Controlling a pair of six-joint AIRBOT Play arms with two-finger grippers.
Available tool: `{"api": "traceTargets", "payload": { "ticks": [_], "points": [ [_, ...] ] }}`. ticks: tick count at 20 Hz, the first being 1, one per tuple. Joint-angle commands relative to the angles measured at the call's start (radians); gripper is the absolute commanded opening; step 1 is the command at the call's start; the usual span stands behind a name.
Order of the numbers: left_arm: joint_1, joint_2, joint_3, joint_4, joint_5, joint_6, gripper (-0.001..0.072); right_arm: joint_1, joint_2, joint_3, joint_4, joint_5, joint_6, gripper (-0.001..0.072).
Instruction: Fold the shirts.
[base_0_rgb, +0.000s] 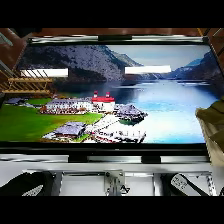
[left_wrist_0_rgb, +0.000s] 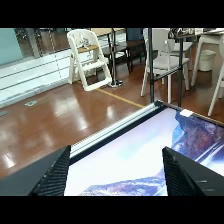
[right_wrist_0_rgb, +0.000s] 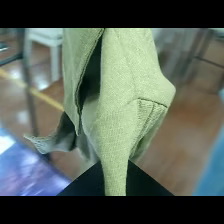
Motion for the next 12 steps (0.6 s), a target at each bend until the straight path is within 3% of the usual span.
{"api": "traceTargets", "payload": {
  "ticks": [1,12],
  "points": [
    [0.0,0.001,0.0,0.0,-0.055,-0.008,0.0668,-0.09,-0.011,0.0,0.002,-0.009,-0.003,0.0046],
    [0.0,0.01,0.0,0.0,-0.153,-0.045,0.0668,-0.166,-0.052,0.0,-0.066,-0.076,0.005,0.0046]
  ]
}}
